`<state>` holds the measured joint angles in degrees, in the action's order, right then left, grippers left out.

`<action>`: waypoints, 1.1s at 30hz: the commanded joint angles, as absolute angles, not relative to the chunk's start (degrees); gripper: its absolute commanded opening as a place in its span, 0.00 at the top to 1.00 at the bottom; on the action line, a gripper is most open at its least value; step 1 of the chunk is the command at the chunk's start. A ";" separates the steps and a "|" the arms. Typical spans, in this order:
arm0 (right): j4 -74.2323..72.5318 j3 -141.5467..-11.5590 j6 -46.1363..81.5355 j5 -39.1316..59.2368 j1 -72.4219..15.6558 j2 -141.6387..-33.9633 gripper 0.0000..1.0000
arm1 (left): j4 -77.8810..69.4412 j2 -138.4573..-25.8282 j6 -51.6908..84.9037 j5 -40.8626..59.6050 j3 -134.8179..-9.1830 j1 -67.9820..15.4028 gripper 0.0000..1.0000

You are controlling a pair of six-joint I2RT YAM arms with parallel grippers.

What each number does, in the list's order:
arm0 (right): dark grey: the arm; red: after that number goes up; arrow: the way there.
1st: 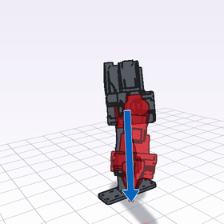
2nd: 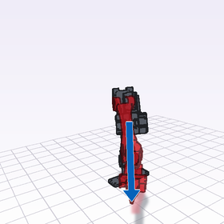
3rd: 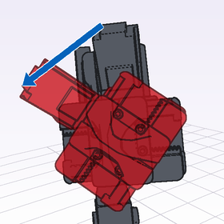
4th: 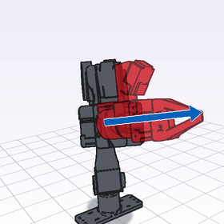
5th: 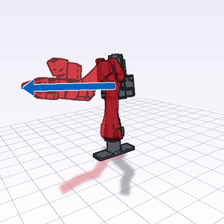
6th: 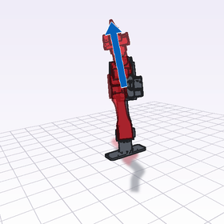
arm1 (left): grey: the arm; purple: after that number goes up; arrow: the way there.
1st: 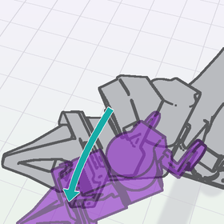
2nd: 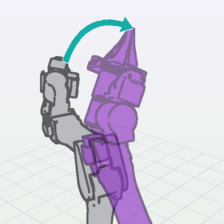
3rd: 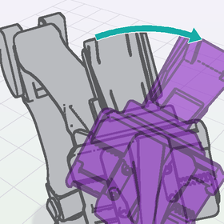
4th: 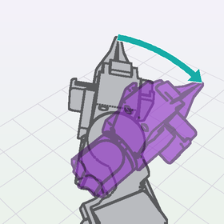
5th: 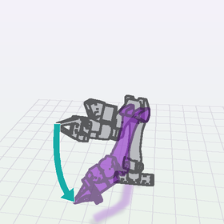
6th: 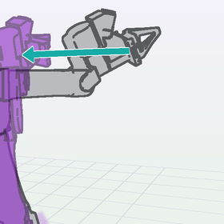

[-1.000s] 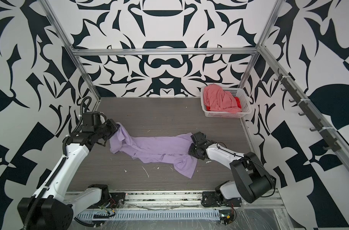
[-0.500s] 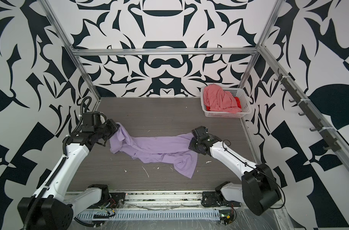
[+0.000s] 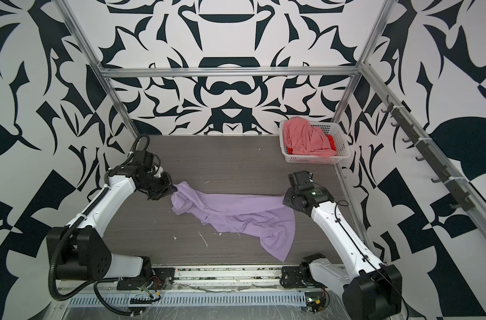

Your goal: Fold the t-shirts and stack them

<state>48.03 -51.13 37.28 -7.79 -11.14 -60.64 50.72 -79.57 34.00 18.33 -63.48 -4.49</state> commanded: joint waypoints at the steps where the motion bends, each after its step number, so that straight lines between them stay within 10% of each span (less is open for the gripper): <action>1: 51.04 -52.95 32.36 -8.48 -7.74 -60.26 1.00 | 54.53 -79.14 32.43 17.28 -60.91 -4.22 0.94; 11: 42.98 -49.22 35.15 -2.05 -7.47 -64.32 1.00 | 36.44 -93.86 30.29 21.33 -61.22 -4.23 0.78; 24: 36.81 -46.77 38.05 0.87 -7.50 -66.67 1.00 | 32.81 -90.15 31.23 19.99 -58.63 -4.00 0.32; 33: 35.47 -47.18 38.24 1.36 -7.47 -67.97 1.00 | 27.03 -79.17 34.60 19.88 -49.84 1.97 0.33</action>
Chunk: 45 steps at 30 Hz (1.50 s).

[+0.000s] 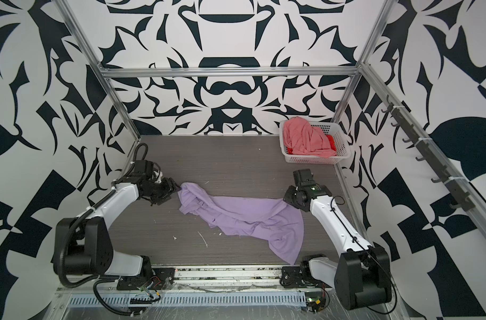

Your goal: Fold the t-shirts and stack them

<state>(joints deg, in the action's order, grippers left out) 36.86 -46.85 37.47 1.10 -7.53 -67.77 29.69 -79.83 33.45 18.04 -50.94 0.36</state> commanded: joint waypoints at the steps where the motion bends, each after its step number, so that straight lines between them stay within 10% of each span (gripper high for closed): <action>1: 35.37 -47.20 38.23 1.49 -7.47 -68.15 1.00 | 27.10 -79.72 34.41 21.13 -49.90 2.40 0.34; 19: 34.64 -46.47 38.57 1.83 -7.47 -68.54 1.00 | 0.80 -70.06 53.29 30.36 -29.03 -0.07 0.44; 29: 34.64 -46.06 38.75 1.50 -7.47 -68.21 1.00 | 6.20 -64.89 57.92 24.77 -27.65 -2.29 0.60; 45: 34.83 -44.22 39.64 1.41 -7.53 -66.27 1.00 | 5.09 -70.46 62.20 19.23 -29.03 -8.08 0.57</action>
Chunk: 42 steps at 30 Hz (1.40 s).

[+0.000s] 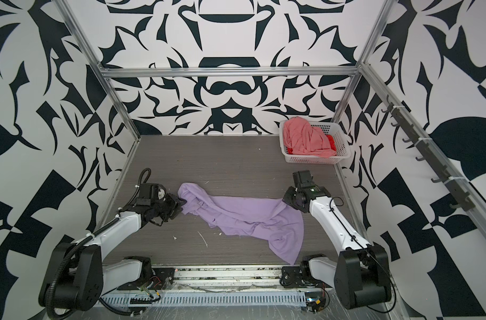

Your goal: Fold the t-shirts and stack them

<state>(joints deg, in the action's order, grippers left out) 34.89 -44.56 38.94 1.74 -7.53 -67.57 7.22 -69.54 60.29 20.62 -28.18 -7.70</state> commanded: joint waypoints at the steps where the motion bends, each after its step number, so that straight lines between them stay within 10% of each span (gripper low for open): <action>1: 34.83 -44.13 39.72 1.48 -7.47 -66.14 1.00 | 4.20 -70.85 62.60 19.20 -28.85 -8.17 0.57; 24: 34.19 -44.85 39.33 1.45 -7.47 -67.76 1.00 | -6.25 -77.90 68.73 19.65 -28.72 -9.23 0.86; 42: 34.87 -51.64 38.47 1.41 -7.40 -68.07 1.00 | 16.41 -64.98 58.25 17.53 -41.14 -7.24 1.00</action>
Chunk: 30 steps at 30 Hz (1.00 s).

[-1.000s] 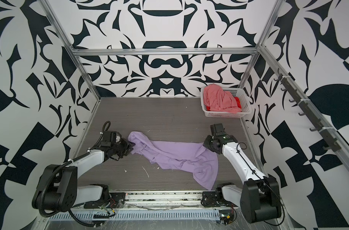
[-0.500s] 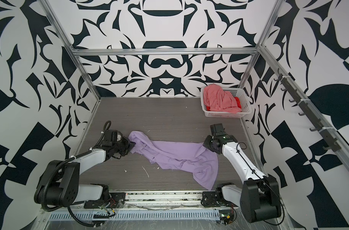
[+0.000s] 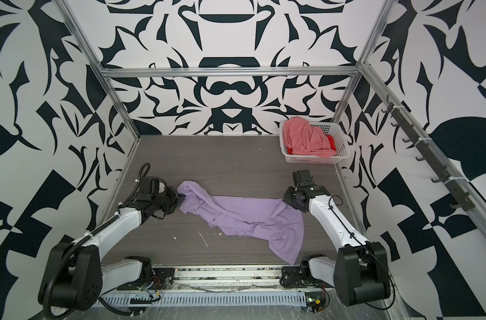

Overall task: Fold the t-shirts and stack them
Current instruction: 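Lift the lavender shirt high with both grippers and stretch it apart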

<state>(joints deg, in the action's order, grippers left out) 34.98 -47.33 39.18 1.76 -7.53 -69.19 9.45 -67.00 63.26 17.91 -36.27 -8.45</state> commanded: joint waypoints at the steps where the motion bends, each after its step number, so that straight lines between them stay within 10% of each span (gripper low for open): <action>1: 35.04 -52.75 38.33 1.37 -7.38 -68.03 1.00 | 19.61 -64.94 55.99 17.82 -43.96 -6.66 1.00; 19: 42.35 -93.86 22.88 -7.28 -6.28 -67.89 1.00 | 50.26 -68.81 28.08 13.95 -105.37 9.20 1.00; 30: 36.36 -115.30 15.43 -6.24 -6.28 -65.65 1.00 | 41.96 -66.77 24.25 12.25 -127.55 9.19 1.00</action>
<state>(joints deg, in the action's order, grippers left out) 40.21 -112.60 18.63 -6.83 -6.46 -67.13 46.46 -69.10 26.52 13.58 -125.54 8.95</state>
